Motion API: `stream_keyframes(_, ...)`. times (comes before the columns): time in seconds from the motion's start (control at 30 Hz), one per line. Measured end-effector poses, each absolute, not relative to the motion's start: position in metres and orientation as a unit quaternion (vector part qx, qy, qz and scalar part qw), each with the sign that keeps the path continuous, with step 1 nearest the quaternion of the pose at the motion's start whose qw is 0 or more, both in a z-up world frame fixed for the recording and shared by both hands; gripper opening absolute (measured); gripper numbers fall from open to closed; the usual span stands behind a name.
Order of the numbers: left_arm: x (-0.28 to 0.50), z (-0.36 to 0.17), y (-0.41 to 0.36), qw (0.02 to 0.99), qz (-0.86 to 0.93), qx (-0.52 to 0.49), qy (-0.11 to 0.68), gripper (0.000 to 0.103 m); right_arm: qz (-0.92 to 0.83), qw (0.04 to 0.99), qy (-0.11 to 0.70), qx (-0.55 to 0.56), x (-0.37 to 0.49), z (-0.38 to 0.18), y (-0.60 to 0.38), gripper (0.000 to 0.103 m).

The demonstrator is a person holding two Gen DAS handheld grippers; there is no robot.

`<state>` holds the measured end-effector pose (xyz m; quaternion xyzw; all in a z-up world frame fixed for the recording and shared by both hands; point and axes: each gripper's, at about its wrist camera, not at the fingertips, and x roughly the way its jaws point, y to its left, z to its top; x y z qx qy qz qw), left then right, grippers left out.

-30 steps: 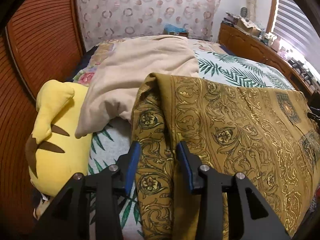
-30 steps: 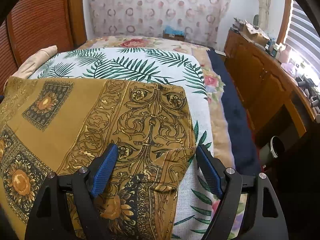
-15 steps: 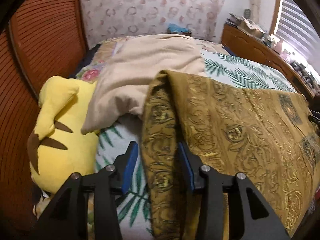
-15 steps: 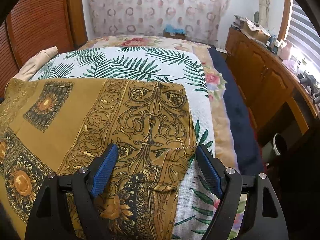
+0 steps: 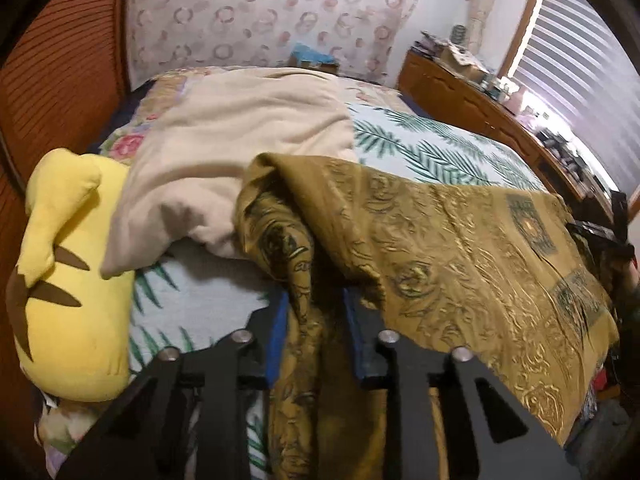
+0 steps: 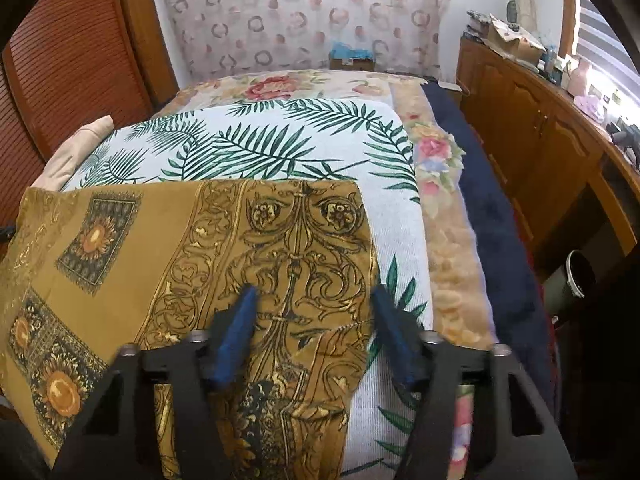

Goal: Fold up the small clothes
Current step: 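Grasp the shirt edge with the right gripper while the left gripper grasps its edge, lifting both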

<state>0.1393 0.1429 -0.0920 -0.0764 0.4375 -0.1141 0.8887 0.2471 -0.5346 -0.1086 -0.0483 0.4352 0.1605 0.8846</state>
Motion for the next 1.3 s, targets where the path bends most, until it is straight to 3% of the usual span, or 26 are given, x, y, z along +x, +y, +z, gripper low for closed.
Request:
stream_keyframes(0.03, 0.137, -0.091, 0.14, 0.889, -0.119, -0.072, 0.436, 0.009, 0.166, 0.884, 0.435, -0.05, 0.247, -0.108, -0.533, 0.024)
stream_keyframes(0.13, 0.129, -0.082, 0.13, 0.894, -0.129, -0.06, 0.424, 0.001, 0.177, 0.882, 0.431, -0.069, 0.243, -0.107, -0.525, 0.009)
stream_keyframes(0.2, 0.12, -0.07, 0.126, 0.903, -0.132, -0.059, 0.404, 0.0, 0.183, 0.886, 0.421, -0.073, 0.238, -0.103, -0.523, 0.006)
stream_keyframes(0.57, 0.046, 0.038, 0.125, 0.951, -0.149, -0.097, 0.253, 0.0, 0.209, 0.938, 0.273, -0.049, 0.16, 0.001, -0.518, 0.004)
stream_keyframes(0.93, 0.004, 0.127, 0.13, 0.968, -0.163, -0.101, 0.159, 0.0, 0.234, 0.957, 0.151, -0.083, 0.079, 0.136, -0.507, 0.004)
stream_keyframes(1.13, 0.006, 0.142, 0.138, 0.973, -0.148, -0.104, 0.143, 0.0, 0.238, 0.96, 0.129, -0.068, 0.068, 0.177, -0.516, 0.004)
stream_keyframes(1.3, 0.06, 0.123, 0.143, 0.973, -0.121, -0.101, 0.167, 0.0, 0.205, 0.965, 0.143, -0.085, 0.09, 0.168, -0.519, 0.004)
